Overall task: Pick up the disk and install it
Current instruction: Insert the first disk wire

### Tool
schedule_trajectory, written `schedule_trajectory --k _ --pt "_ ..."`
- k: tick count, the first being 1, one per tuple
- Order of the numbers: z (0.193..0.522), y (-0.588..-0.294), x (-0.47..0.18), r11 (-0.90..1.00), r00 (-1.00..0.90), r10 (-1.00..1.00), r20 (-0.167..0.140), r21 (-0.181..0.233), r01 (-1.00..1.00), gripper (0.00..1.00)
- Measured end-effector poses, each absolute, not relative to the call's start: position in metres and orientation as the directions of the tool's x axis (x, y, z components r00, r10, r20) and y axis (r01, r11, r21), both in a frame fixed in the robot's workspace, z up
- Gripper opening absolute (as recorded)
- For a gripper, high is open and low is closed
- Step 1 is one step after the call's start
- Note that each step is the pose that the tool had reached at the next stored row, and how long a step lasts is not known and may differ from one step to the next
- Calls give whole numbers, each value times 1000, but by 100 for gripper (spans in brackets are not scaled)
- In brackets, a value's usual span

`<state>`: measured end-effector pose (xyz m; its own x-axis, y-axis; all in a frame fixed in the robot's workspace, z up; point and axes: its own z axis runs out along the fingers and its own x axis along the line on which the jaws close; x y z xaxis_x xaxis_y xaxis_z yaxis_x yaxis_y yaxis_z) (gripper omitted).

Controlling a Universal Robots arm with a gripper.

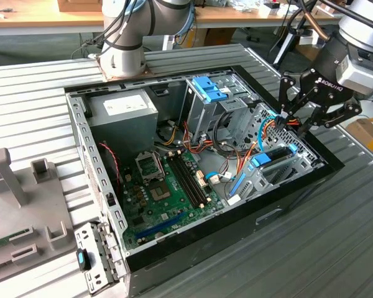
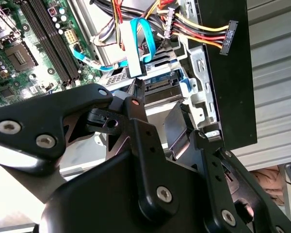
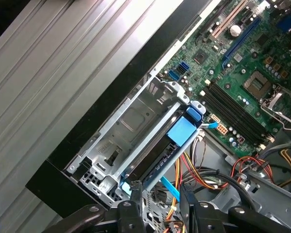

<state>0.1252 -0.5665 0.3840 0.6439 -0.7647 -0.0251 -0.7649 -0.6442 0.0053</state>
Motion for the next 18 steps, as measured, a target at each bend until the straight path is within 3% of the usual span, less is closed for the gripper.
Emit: schedule_trajectory --k 18 --pt "384 -559 139 -666 665 -746 -25 5 -746 44"
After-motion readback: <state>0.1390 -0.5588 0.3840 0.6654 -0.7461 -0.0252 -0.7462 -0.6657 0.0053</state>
